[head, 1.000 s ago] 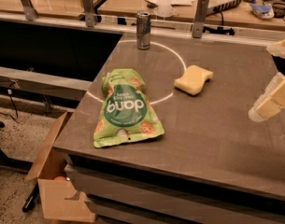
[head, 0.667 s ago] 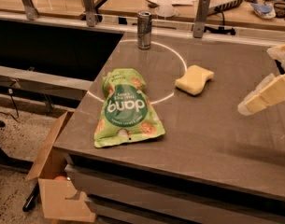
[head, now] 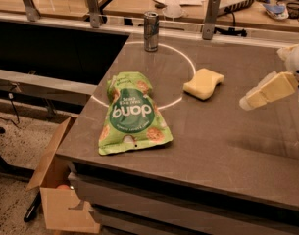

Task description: Move sponge near redbull can

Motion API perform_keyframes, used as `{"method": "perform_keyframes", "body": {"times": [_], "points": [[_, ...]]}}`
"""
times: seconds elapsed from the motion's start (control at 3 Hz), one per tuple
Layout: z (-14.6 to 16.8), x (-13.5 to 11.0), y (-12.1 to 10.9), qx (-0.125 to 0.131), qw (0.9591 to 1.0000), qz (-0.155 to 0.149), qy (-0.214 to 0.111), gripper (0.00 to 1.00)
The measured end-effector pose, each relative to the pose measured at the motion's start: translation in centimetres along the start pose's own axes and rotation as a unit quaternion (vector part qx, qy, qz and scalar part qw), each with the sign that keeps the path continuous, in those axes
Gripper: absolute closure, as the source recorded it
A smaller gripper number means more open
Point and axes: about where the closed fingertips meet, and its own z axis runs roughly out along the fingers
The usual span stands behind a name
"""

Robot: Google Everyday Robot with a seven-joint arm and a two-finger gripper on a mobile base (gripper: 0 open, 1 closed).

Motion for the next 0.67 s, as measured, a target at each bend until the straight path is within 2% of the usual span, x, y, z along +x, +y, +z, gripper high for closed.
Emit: {"method": "perform_keyframes", "body": {"times": [0.33,0.67], "points": [[1.3,-0.6,0.2,-0.014,0.9989,0.023,-0.038,0.00],[4.3,-2.9,0.2,-0.034,0.9941,0.031,-0.098,0.00]]}}
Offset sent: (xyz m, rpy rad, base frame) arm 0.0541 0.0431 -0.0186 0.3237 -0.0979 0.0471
